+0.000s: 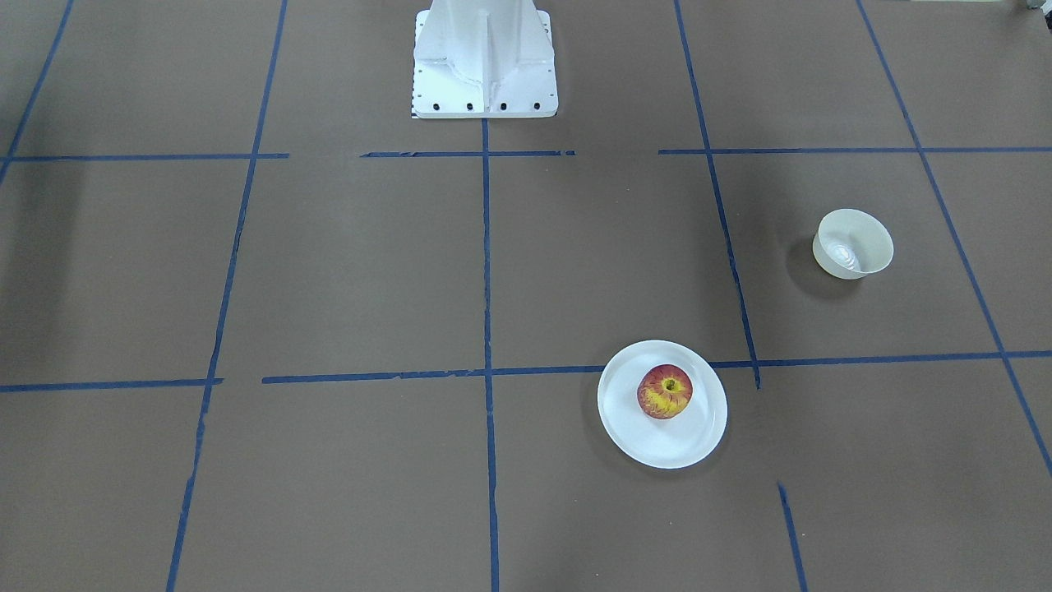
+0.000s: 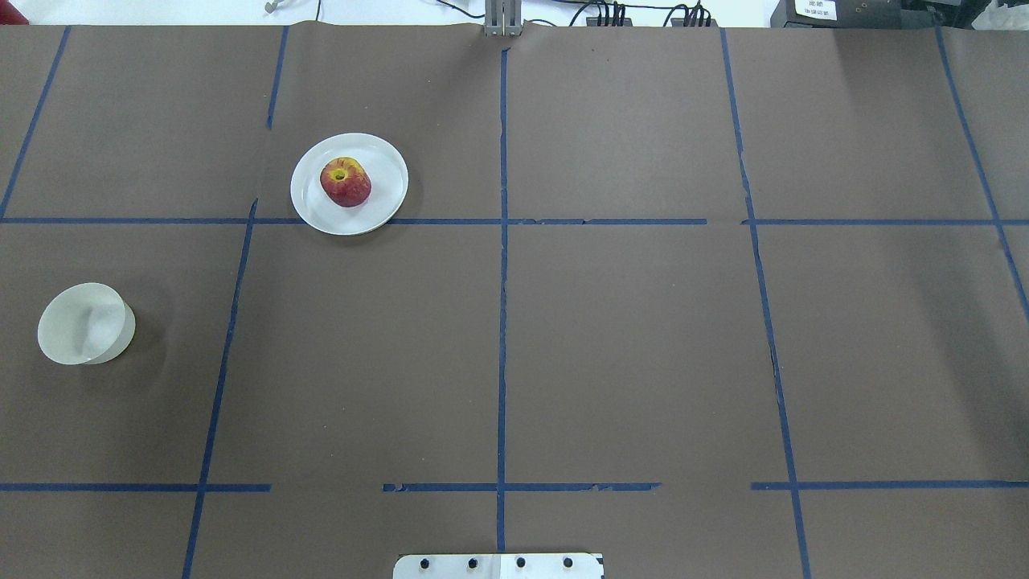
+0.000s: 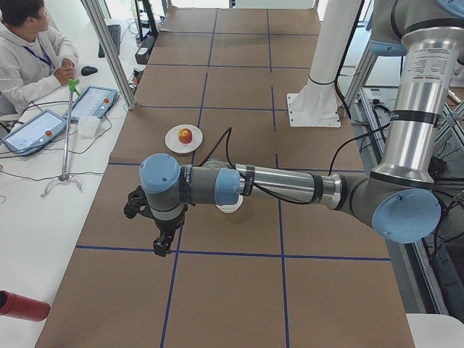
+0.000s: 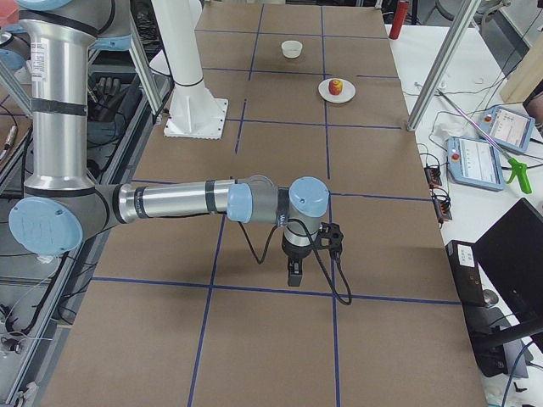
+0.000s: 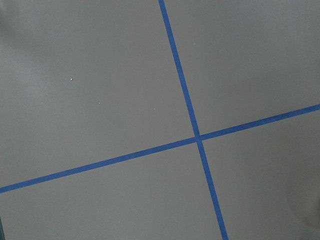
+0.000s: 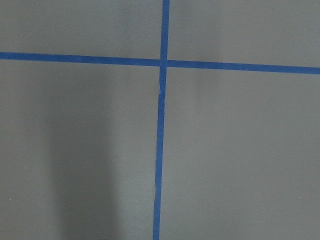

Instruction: Move apple from plate to bowl

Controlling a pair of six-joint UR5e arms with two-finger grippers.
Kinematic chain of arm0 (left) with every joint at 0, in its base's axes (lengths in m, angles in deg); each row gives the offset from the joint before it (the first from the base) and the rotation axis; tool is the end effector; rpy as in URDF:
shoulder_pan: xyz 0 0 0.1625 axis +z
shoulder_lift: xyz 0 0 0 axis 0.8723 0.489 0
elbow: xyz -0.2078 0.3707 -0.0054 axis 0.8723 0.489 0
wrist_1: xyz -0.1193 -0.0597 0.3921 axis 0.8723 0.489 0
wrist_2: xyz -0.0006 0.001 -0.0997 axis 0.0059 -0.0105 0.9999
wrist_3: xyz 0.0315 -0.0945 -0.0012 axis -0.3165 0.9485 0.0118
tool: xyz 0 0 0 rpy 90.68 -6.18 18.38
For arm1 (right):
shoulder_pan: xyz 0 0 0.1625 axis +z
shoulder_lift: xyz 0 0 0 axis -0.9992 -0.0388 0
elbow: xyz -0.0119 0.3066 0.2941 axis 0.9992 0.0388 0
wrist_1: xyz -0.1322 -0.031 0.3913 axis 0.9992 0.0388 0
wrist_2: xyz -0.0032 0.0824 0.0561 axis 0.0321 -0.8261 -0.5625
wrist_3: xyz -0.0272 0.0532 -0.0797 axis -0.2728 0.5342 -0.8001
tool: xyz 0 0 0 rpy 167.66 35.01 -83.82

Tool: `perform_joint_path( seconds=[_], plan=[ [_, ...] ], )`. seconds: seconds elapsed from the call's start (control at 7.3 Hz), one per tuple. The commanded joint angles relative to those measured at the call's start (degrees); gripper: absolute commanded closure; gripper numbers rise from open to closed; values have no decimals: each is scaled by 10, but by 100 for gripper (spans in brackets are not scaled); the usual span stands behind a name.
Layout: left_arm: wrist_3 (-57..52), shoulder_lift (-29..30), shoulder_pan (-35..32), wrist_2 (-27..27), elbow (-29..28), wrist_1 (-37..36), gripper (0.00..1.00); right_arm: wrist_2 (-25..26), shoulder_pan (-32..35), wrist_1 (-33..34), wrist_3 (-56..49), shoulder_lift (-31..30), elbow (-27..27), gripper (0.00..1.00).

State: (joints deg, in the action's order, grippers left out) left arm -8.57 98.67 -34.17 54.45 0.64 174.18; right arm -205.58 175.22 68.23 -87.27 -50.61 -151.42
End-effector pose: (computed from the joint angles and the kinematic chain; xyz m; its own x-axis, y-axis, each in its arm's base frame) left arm -0.1114 -0.5439 0.5909 0.7230 0.2439 -0.6464 -0.1041 0.9634 0.2472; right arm 0.0487 -0.4567 0.6172 0.7637 -0.0262 0.6450 0.0528 0.9984 -0.0219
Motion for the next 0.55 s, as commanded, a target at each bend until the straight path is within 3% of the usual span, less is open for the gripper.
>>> perform_joint_path(
  seconds=[0.0, 0.27, 0.41],
  plan=[
    [154, 2, 75, -2, 80, 1, 1, 0, 0, -1, 0, 0, 0, 0],
    [301, 7, 159, -4, 168, 1, 2, 0, 0, 0, 0, 0, 0, 0],
    [400, 37, 221, -8, 188, 0, 2, 0, 0, 0, 0, 0, 0, 0]
  ],
)
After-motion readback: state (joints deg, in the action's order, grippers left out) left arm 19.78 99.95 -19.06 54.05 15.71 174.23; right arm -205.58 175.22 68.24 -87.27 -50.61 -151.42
